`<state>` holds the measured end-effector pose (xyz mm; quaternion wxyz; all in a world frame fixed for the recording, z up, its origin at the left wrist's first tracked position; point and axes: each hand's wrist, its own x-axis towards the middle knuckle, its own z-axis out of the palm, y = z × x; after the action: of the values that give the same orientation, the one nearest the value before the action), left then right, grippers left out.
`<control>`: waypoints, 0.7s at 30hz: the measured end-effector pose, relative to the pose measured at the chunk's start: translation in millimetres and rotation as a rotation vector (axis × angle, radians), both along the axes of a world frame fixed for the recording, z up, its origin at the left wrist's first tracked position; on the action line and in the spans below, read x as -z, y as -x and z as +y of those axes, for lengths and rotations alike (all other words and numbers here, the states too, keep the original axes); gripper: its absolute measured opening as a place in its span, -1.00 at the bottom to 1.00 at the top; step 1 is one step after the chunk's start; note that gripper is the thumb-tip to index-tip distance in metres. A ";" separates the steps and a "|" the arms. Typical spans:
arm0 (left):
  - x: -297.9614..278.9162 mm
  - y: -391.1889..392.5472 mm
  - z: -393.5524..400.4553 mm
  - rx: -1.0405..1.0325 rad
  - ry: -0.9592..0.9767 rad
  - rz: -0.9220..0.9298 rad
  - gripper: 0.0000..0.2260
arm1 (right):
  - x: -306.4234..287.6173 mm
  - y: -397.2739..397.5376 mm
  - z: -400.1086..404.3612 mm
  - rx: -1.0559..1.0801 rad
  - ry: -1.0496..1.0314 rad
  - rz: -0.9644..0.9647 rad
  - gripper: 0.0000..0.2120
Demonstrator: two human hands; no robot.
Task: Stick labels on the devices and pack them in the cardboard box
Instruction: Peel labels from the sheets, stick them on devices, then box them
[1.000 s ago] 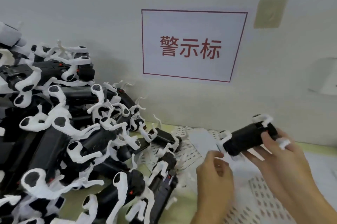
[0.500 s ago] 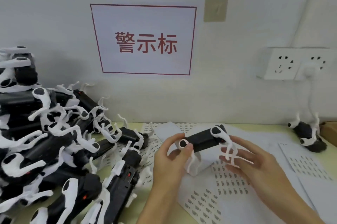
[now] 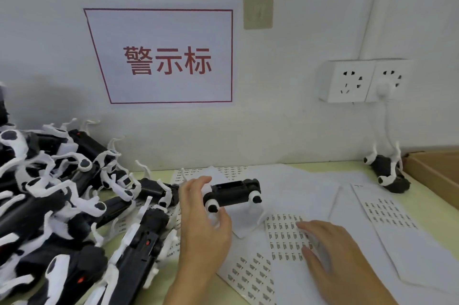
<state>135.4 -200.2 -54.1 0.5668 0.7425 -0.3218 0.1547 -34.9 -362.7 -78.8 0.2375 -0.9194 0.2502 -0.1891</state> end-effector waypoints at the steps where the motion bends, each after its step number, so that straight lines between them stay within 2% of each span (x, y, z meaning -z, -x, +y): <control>1: 0.5 -0.7 0.7 0.005 -0.041 0.010 -0.30 | -0.9 0.7 0.5 0.001 0.002 0.005 -0.60; 2: 1.9 -1.6 1.3 0.007 -0.080 0.008 -0.29 | -1.9 0.7 1.0 0.002 0.008 0.016 -0.59; 6: 1.3 3.8 0.7 -0.063 -0.302 -0.068 -0.47 | -7.0 1.1 4.3 -0.010 -0.001 0.032 -0.58; 9: -9.3 16.0 -2.0 -0.116 -0.393 -0.227 -0.53 | -10.1 2.0 5.6 -0.004 -0.009 0.027 -0.58; 12: -18.1 36.7 -14.3 0.054 -0.377 -0.412 -0.64 | -11.8 3.1 5.1 -0.003 -0.022 0.019 -0.58; 14: -15.6 53.2 -25.5 0.164 -0.448 -0.499 -0.68 | -12.2 3.8 5.1 -0.009 -0.032 -0.005 -0.59; 18: -2.7 65.0 -33.0 0.092 -0.774 -0.534 -0.60 | -9.9 4.6 5.6 -0.023 -0.031 -0.016 -0.60; 21: -0.6 50.4 -25.1 -0.048 -0.820 -0.469 -0.51 | -6.5 4.9 4.6 -0.027 -0.024 -0.005 -0.60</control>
<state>85.0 -225.3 -53.4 0.1351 0.8573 -0.4585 0.1914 -39.9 -358.1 -72.3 0.2516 -0.9193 0.2394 -0.1852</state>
